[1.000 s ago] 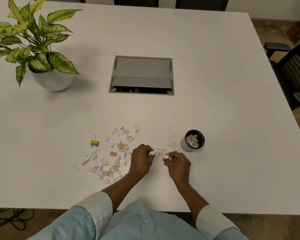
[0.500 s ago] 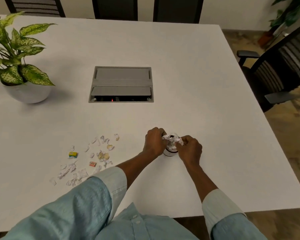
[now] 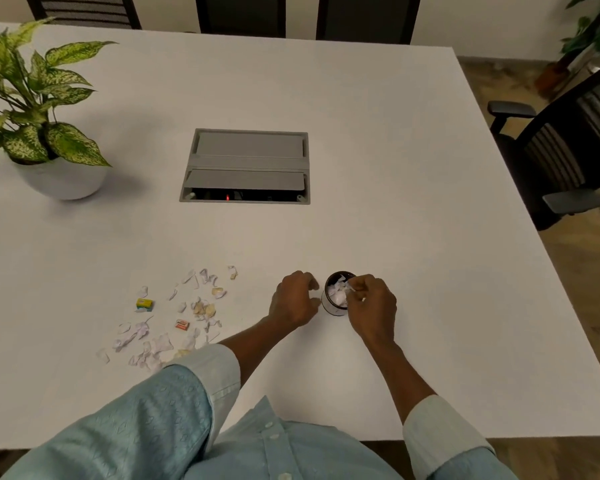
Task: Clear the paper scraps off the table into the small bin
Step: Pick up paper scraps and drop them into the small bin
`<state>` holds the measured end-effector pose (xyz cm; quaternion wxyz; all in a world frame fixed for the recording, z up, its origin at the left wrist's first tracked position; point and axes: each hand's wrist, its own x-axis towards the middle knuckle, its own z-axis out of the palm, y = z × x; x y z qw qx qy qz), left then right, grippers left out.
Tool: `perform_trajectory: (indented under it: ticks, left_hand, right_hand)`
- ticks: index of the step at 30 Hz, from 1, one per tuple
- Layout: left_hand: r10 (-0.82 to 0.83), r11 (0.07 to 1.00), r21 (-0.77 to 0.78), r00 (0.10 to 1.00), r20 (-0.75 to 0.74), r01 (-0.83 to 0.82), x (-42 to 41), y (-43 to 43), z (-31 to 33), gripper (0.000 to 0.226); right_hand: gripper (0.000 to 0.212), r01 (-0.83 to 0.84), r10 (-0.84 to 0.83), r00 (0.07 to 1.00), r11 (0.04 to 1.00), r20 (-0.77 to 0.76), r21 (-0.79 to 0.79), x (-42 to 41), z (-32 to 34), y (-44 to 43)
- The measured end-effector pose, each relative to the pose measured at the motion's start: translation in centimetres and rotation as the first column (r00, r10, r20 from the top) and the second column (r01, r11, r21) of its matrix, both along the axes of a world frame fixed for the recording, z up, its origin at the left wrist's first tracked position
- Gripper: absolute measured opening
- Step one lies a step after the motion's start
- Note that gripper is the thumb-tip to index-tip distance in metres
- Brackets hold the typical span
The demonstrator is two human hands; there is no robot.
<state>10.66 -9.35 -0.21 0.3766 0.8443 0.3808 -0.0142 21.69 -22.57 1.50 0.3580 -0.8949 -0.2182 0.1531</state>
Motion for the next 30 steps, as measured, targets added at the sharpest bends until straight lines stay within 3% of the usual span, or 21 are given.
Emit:
perform_trajectory:
  ticks: [6,11,15,19,21,26,30]
  left_hand:
    - [0.05,0.999,-0.005,0.982,-0.181,-0.052,-5.5,1.5,-2.6,0.032]
    - [-0.003,0.999,0.039,0.954,-0.301,0.015,-8.8,2.2,-4.3,0.05]
    - [-0.14,0.979,0.095,0.927,-0.349,0.183,-9.1,2.0,-5.1,0.069]
    - [-0.283,0.926,0.113,0.863,-0.418,0.359,-9.8,2.1,-6.6,0.104]
    - [-0.304,0.919,0.113,0.86,-0.41,0.379,-10.4,2.4,-7.3,0.109]
    - [-0.319,0.915,0.123,0.875,-0.364,0.384,-11.0,2.9,-8.3,0.112]
    - [-0.318,0.919,0.104,0.872,-0.372,0.379,-10.9,2.7,-8.9,0.115]
  right_hand:
    - [0.016,-0.208,0.208,0.978,0.978,-0.009,0.022,-4.2,-0.8,0.3]
    - [0.031,-0.464,0.472,0.88,0.832,-0.051,-0.303,-6.6,-3.3,0.3]
    - [0.047,-0.543,0.614,0.789,0.685,-0.016,-0.486,-7.5,-4.8,1.0]
    - [0.067,-0.568,0.677,0.736,0.62,0.003,-0.542,-7.6,-5.8,2.5]
    - [0.075,-0.579,0.688,0.726,0.602,-0.011,-0.55,-7.4,-6.1,3.4]
    - [0.076,-0.566,0.671,0.741,0.594,-0.036,-0.572,-7.0,-6.7,5.6]
    - [0.06,-0.542,0.646,0.762,0.594,-0.048,-0.595,-7.4,-7.3,6.9]
